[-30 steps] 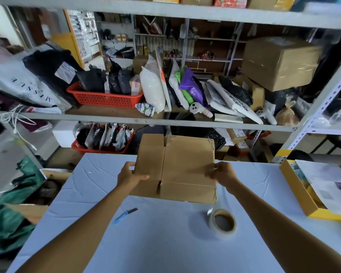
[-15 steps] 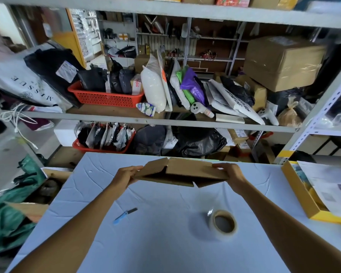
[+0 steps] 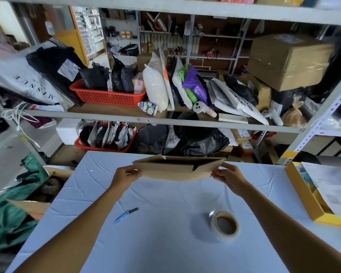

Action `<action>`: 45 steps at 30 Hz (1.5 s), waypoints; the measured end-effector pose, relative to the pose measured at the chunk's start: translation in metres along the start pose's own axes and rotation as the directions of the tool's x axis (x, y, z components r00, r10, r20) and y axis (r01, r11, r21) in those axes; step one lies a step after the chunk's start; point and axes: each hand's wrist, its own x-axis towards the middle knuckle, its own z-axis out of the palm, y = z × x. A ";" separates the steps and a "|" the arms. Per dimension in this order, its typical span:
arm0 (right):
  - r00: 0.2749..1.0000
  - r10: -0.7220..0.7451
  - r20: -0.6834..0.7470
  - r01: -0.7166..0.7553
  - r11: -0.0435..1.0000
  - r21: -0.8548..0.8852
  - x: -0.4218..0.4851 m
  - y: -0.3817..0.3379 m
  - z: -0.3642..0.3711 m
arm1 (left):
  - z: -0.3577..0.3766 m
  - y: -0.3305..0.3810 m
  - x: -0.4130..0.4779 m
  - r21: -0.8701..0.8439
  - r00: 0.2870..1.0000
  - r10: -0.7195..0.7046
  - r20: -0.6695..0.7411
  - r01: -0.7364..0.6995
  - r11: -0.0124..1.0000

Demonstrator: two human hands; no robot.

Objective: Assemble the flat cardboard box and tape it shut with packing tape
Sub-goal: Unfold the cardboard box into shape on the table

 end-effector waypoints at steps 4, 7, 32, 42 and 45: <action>1.000 0.000 -0.020 -0.002 0.997 -0.081 0.003 0.002 0.002 | 0.002 0.002 -0.001 0.035 0.999 0.025 -0.020 -0.025 0.999; 0.998 -0.003 -0.060 -0.005 0.991 -0.133 0.005 0.004 0.002 | 0.005 0.003 -0.002 0.019 0.998 0.011 -0.062 -0.010 1.000; 0.975 0.116 0.188 -0.146 0.977 0.154 -0.002 0.000 0.030 | 0.051 0.008 -0.017 0.149 0.991 0.045 0.128 -0.064 0.987; 0.969 -0.053 0.240 0.064 0.997 -0.038 0.000 0.023 0.031 | 0.048 -0.005 -0.016 0.136 0.983 0.022 0.184 -0.047 0.990; 0.989 -0.111 0.101 0.134 0.956 -0.262 0.000 0.030 0.034 | 0.047 -0.011 -0.015 0.138 0.982 0.026 0.185 -0.052 0.989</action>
